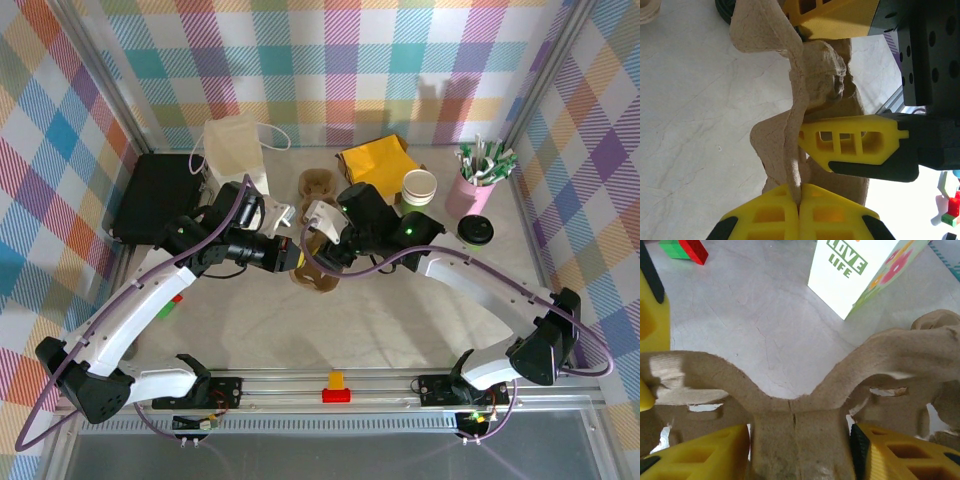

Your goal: Pack the takeout coffee

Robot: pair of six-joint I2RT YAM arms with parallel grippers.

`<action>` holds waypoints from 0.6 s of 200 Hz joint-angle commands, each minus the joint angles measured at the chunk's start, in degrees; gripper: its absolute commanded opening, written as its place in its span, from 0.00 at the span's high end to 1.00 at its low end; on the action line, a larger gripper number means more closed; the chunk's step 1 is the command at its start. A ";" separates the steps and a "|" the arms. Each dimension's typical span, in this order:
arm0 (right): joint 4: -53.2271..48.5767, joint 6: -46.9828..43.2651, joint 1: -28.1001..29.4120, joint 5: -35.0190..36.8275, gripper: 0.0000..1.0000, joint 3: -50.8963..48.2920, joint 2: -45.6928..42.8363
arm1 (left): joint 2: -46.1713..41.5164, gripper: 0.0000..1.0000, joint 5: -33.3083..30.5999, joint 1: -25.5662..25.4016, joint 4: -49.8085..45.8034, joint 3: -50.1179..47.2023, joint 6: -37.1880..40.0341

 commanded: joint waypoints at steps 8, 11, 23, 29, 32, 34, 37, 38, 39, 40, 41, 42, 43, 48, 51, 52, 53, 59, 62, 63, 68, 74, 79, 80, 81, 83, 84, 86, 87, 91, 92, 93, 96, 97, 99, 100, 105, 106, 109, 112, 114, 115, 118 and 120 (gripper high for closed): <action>-0.54 -1.11 0.32 -1.11 0.46 -0.86 -0.56 | -0.48 0.99 -0.44 -0.22 -0.77 0.38 0.92; -0.63 -1.12 0.32 -1.11 0.47 -0.88 -0.63 | -0.49 0.99 -0.53 -0.22 -0.77 0.35 0.92; -0.74 -1.18 0.32 -0.95 0.50 -0.95 -0.98 | -0.27 0.99 -0.97 -0.22 -1.03 0.61 1.00; -0.59 -1.14 0.32 -0.66 0.54 -1.14 -1.25 | -0.33 0.99 -1.09 -0.22 -1.10 0.82 1.00; -0.33 -1.08 0.32 -0.55 0.55 -1.23 -1.39 | -0.30 0.99 -1.22 -0.16 -1.12 0.85 1.00; -0.30 -1.04 0.32 -0.44 0.56 -1.28 -1.50 | -0.32 0.99 -1.33 -0.21 -1.12 0.91 1.00; -0.12 -1.03 0.28 -0.32 0.57 -1.51 -1.67 | -0.32 0.99 -1.43 -0.22 -1.19 1.00 1.00; -0.08 -1.03 0.30 -0.32 0.57 -1.59 -1.69 | -0.28 0.99 -1.49 -0.22 -1.20 1.03 1.00; -0.01 -1.03 0.31 -0.28 0.57 -1.63 -1.74 | -0.26 0.99 -1.56 -0.22 -1.20 1.04 1.00; 0.02 -1.03 0.31 -0.25 0.57 -1.70 -1.82 | -0.25 0.99 -1.60 -0.22 -1.20 1.05 1.00; 0.08 -1.03 0.32 -0.24 0.57 -1.78 -1.85 | -0.20 0.99 -1.66 -0.22 -1.21 1.09 1.00; 0.11 -1.03 0.32 -0.24 0.58 -1.81 -1.91 | -0.22 0.99 -1.69 -0.22 -1.21 1.12 1.00; 0.17 -1.07 0.32 -0.23 0.57 -1.88 -1.94 | -0.23 0.99 -1.75 -0.22 -1.21 1.13 1.00; 0.28 -1.12 0.32 -0.15 0.58 -2.09 -2.13 | -0.22 0.98 -1.93 -0.18 -1.21 1.34 0.92; 0.39 -1.12 0.32 -0.10 0.58 -2.19 -2.22 | -0.23 0.98 -1.98 -0.22 -1.16 1.40 0.92; 0.40 -1.12 0.32 -0.08 0.58 -2.20 -2.27 | -0.23 0.98 -1.98 -0.22 -1.14 1.45 0.92; 0.45 -1.12 0.36 -0.07 0.58 -2.24 -2.30 | -0.24 0.98 -1.98 -0.22 -1.17 1.56 0.92; 0.37 -1.12 0.32 0.03 0.58 -2.36 -2.41 | -0.24 0.97 -1.98 -0.22 -1.19 1.80 0.83; 0.37 -1.04 0.32 0.12 0.58 -2.44 -2.49 | -0.16 0.96 -2.05 -0.22 -1.13 1.98 0.75; 0.30 -1.04 0.32 0.16 0.58 -2.45 -2.54 | -0.15 0.96 -2.06 -0.22 -1.12 2.05 0.75; 0.29 -0.95 0.32 0.34 0.59 -2.70 -2.66 | -0.14 0.93 -2.27 -0.22 -1.12 2.33 0.59; 0.40 -0.95 0.34 0.51 0.59 -2.94 -2.83 | -0.14 0.89 -2.79 -0.22 -1.20 2.74 0.33; 0.42 -0.90 0.32 0.71 0.59 -3.14 -2.98 | -0.07 0.84 -3.26 -0.20 -1.28 3.07 0.11; 0.37 -0.92 0.32 0.77 0.59 -3.15 -3.00 | -0.06 0.83 -3.32 -0.21 -1.29 3.16 0.08; 0.35 -0.89 0.32 0.84 0.59 -3.21 -3.02 | -0.06 0.82 -3.45 -0.22 -1.29 3.25 0.01; 0.35 -0.86 0.32 0.96 0.59 -3.31 -3.09 | -0.10 0.79 -3.65 -0.22 -1.34 3.43 -0.08; 0.29 -0.86 0.32 1.02 0.59 -3.33 -3.10 | -0.13 0.78 -3.74 -0.22 -1.32 3.51 -0.11; 0.31 -0.79 0.32 1.18 0.59 -3.39 -3.16 | -0.10 0.75 -3.96 -0.22 -1.36 3.67 -0.17; 0.32 -0.78 0.32 1.22 0.60 -3.41 -3.18 | -0.12 0.74 -4.07 -0.22 -1.42 3.77 -0.24; 0.34 -0.62 0.32 1.53 0.60 -3.66 -3.31 | -0.12 0.69 -4.64 -0.22 -1.53 4.08 -0.50; 0.37 -0.56 0.36 1.57 0.60 -3.77 -3.34 | -0.13 0.68 -4.80 -0.18 -1.54 4.15 -0.58; 0.39 -0.53 0.39 1.59 0.60 -3.78 -3.41 | -0.18 0.66 -4.98 -0.16 -1.55 4.27 -0.67; 0.41 -0.44 0.33 1.73 0.60 -3.94 -3.54 | -0.23 0.63 -5.50 -0.17 -1.60 4.61 -0.85; 0.41 -0.38 0.28 1.81 0.60 -4.04 -3.59 | -0.23 0.62 -5.72 -0.15 -1.62 4.68 -0.93; 0.41 -0.34 0.24 1.86 0.60 -4.22 -3.70 | -0.30 0.61 -6.26 -0.14 -1.71 4.86 -1.15; 0.45 -0.29 0.24 1.91 0.60 -4.31 -3.76 | -0.27 0.60 -6.49 -0.10 -1.72 4.98 -1.26; 0.49 -0.18 0.31 2.14 0.60 -4.67 -4.02 | -0.47 0.56 -7.90 -0.06 -1.86 5.48 -1.72; 0.49 -0.16 0.31 2.14 0.60 -4.76 -4.05 | -0.48 0.55 -8.19 -0.01 -1.88 5.64 -1.81; 0.50 -0.03 0.24 2.21 0.60 -4.91 -4.22 | -0.53 0.54 -9.20 0.10 -2.05 5.96 -2.10; 0.47 0.13 0.23 2.29 0.60 -5.12 -4.36 | -0.56 0.52 -10.13 0.31 -2.19 6.40 -2.42; 0.49 0.23 0.28 2.36 0.60 -5.22 -4.46 | -0.60 0.51 -10.83 0.37 -2.31 6.65 -2.66; 0.49 0.30 0.25 2.38 0.60 -5.34 -4.54 | -0.59 0.50 -11.15 0.47 -2.33 6.84 -2.76; 0.56 0.41 0.24 2.40 0.60 -5.63 -4.69 | -0.59 0.49 -12.11 0.82 -2.61 7.29 -3.08; 0.53 0.52 0.23 2.41 0.60 -5.74 -4.81 | -0.61 0.49 -12.73 1.07 -2.79 7.65 -3.29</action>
